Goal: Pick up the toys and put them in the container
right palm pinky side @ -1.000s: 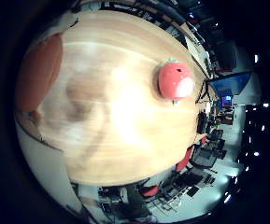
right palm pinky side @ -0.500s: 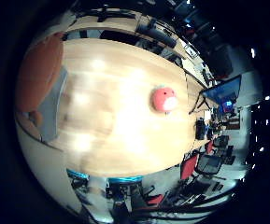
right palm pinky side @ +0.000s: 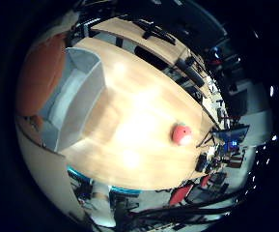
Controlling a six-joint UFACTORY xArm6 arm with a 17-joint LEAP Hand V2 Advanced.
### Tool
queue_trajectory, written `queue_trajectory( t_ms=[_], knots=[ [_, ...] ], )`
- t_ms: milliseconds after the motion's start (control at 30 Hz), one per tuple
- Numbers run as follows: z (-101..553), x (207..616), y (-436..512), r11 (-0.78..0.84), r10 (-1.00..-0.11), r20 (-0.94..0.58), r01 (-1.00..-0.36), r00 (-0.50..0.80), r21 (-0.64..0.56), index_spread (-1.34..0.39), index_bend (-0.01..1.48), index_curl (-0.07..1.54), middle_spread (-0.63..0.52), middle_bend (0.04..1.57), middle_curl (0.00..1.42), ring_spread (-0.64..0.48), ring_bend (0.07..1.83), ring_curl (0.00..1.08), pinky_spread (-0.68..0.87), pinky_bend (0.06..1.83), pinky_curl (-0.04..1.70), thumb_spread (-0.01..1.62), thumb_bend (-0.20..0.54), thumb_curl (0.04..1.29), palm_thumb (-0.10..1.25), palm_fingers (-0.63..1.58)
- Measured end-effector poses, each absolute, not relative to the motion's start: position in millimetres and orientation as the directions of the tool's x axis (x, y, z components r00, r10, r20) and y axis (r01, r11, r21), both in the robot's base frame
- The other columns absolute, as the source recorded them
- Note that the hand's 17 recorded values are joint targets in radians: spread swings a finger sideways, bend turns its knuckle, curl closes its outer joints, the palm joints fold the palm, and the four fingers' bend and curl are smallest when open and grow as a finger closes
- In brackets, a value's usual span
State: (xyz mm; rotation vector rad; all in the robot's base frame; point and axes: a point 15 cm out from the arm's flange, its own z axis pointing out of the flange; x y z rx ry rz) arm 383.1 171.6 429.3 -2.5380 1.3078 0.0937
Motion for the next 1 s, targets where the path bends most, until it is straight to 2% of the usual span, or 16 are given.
queue_trajectory(
  t_ms=[167, 300, 533, 1000],
  knots=[
    [420.7, 377.9, 217.2, -0.631, -0.727, -0.193, -0.752, 0.659, -0.191, -0.57, 0.39, 0.59, -0.41, 0.86, 0.62, -0.31, 1.25, 0.49, -0.46, 1.22, 0.49, 0.96, -0.017, 0.37, 1.05, 1.21],
    [410.0, 373.9, 238.0, -0.662, -0.705, -0.197, -0.732, 0.682, -0.163, -0.58, 0.37, 0.6, -0.41, 0.86, 0.62, -0.31, 1.25, 0.48, -0.46, 1.22, 0.49, 0.96, -0.017, 0.37, 1.05, 1.2],
    [398.1, 374.3, 251.1, -0.68, -0.715, -0.109, -0.724, 0.69, -0.117, -0.59, 0.35, 0.63, -0.41, 0.86, 0.62, -0.32, 1.24, 0.48, -0.46, 1.21, 0.5, 0.96, -0.017, 0.37, 1.05, 1.19],
    [388.2, 383.7, 249.1, -0.694, -0.71, -0.084, -0.715, 0.699, -0.084, -0.6, 0.32, 0.67, -0.41, 0.85, 0.61, -0.32, 1.22, 0.48, -0.45, 1.21, 0.51, 0.98, -0.018, 0.37, 1.04, 1.19]
  ],
)
